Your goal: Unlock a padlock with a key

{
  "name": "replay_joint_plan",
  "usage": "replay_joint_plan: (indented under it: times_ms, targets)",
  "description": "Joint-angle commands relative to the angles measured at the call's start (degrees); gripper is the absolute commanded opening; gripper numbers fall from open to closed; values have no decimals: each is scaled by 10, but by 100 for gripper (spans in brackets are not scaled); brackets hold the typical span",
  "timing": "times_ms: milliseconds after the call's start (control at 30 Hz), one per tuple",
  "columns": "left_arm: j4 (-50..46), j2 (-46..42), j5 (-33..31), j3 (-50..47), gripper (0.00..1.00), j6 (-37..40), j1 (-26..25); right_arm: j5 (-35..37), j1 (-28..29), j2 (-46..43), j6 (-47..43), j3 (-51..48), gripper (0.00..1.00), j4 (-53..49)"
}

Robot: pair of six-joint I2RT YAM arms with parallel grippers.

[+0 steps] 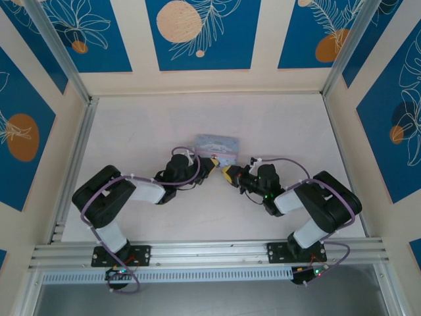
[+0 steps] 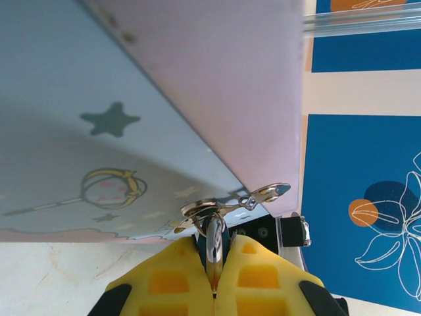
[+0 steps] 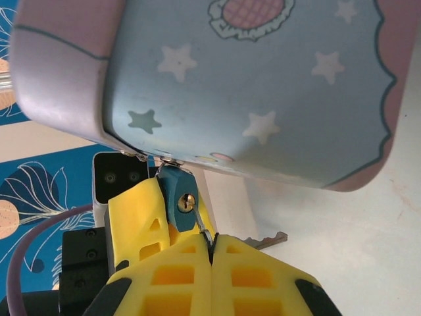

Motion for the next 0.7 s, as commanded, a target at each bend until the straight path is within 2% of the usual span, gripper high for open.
replay_joint_plan:
  times_ms: [0, 667]
  targets:
    - [21, -22, 0, -1, 0, -7, 2, 3, 10, 9, -4, 7, 0, 11]
    - [12, -28, 11, -5, 0, -2, 2, -7, -12, -9, -11, 4, 0, -3]
